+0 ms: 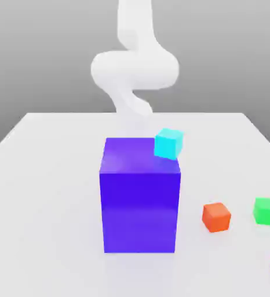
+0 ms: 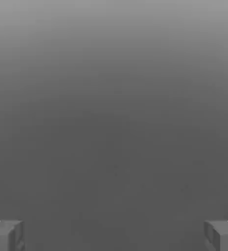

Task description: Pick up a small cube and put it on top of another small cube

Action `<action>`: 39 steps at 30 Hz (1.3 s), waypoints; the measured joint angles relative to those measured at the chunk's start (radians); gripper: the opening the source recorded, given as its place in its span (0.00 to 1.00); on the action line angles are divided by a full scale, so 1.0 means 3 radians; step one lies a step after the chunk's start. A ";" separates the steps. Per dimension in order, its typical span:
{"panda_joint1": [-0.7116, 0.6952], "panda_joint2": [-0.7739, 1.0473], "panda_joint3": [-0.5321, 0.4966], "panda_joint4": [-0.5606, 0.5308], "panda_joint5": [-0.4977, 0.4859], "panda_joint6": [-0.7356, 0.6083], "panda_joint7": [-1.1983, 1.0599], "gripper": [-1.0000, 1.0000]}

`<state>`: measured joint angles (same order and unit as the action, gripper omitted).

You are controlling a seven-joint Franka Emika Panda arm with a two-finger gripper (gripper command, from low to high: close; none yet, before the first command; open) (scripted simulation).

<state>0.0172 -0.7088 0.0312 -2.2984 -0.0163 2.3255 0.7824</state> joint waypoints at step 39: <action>0.1196 0.4117 0.0754 0.0179 -0.1049 0.1374 -0.0413 0.00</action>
<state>0.3762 0.5264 0.2575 -2.2448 -0.3310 2.7378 0.6584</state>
